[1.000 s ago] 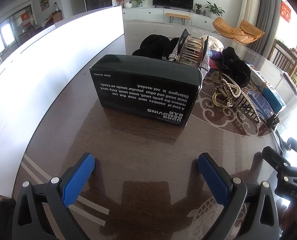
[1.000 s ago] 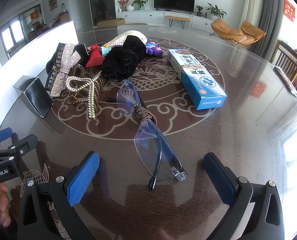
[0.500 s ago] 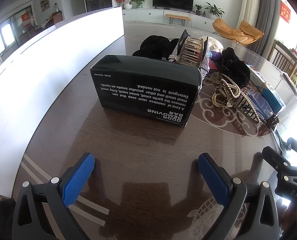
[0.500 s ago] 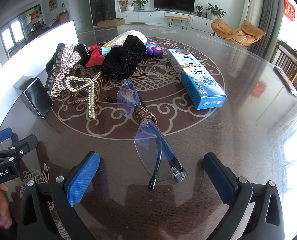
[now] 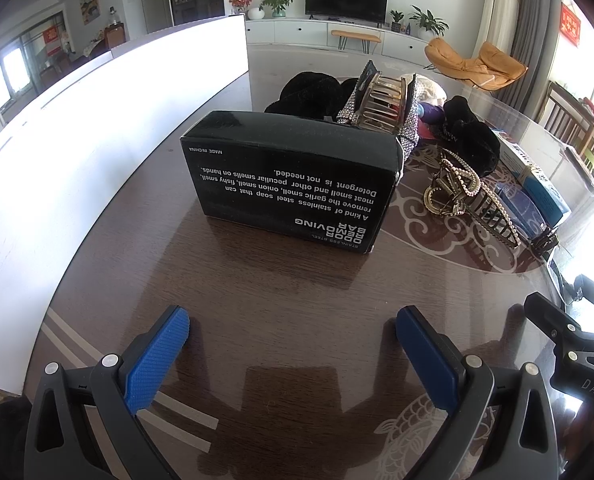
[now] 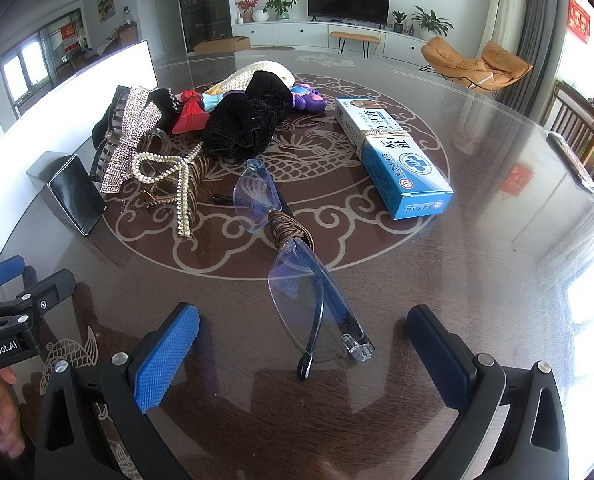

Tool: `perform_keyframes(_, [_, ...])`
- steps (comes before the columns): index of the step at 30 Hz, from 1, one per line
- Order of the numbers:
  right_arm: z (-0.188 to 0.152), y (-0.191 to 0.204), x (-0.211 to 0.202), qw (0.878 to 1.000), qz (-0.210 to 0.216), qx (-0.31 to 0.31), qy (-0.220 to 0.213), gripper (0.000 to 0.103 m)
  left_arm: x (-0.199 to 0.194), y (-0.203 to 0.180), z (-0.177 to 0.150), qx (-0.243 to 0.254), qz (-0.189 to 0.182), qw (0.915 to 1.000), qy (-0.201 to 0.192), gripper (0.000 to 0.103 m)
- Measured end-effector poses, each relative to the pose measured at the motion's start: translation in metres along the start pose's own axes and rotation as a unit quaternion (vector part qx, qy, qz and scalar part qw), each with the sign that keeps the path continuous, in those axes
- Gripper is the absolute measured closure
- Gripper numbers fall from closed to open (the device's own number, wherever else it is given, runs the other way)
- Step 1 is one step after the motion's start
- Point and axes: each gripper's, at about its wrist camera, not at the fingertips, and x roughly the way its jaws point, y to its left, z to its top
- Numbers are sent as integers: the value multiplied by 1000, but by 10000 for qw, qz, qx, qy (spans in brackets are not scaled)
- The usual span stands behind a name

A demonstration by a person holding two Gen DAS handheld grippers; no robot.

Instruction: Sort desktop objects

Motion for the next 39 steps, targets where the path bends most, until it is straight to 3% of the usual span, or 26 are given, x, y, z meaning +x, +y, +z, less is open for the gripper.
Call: perform_keyframes(39, [0, 0, 0, 10000, -1, -1, -1, 0, 1, 0, -3, -2, 3, 10000, -9, 0])
